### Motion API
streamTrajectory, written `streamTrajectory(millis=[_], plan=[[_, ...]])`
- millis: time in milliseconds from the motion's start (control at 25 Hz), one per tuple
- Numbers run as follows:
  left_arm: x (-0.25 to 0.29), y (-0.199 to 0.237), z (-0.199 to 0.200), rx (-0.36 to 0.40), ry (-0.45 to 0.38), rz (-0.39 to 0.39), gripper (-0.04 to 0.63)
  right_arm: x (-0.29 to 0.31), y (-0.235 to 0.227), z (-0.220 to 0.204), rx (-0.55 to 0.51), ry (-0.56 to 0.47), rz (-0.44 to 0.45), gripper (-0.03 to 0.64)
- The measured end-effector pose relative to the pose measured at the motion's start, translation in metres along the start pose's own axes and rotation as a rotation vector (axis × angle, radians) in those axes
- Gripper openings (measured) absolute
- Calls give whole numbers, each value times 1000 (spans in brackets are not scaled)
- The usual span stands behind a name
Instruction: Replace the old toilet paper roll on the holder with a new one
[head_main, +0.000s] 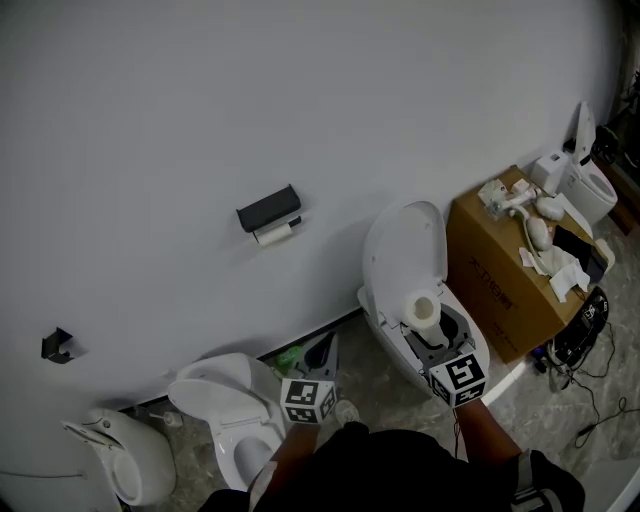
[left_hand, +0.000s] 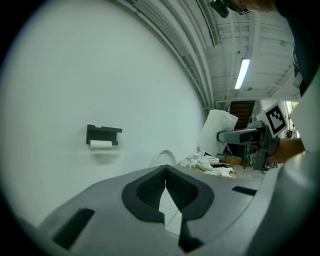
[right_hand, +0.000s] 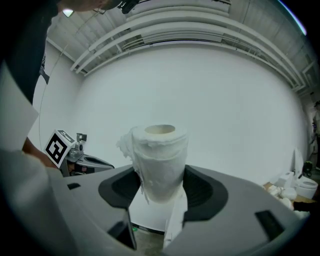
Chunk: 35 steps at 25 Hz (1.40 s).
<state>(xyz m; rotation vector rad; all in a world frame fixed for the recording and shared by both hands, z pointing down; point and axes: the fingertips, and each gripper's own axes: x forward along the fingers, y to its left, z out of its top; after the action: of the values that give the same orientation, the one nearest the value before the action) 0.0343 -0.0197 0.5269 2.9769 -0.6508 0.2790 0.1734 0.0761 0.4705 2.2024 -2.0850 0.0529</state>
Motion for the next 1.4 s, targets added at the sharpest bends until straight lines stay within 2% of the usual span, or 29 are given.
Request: streamTrajectory(millis=[400,600,1000,1240,1400], plan=[[35,84,30,25,-32,45,8,99,6,17,-7,7,48,258],[44,129,38,37,-45,64,7,149,10,30,-12,-27,44,258],[44,200,43,56,-56,80,8,226,33,37,-12,-15,61,258],[51,229,38,129,-36,95,7,266,42,34,6,-13,76,258],[65,235,39,221,-8,94,8,288,46,32,15,0,110,258]])
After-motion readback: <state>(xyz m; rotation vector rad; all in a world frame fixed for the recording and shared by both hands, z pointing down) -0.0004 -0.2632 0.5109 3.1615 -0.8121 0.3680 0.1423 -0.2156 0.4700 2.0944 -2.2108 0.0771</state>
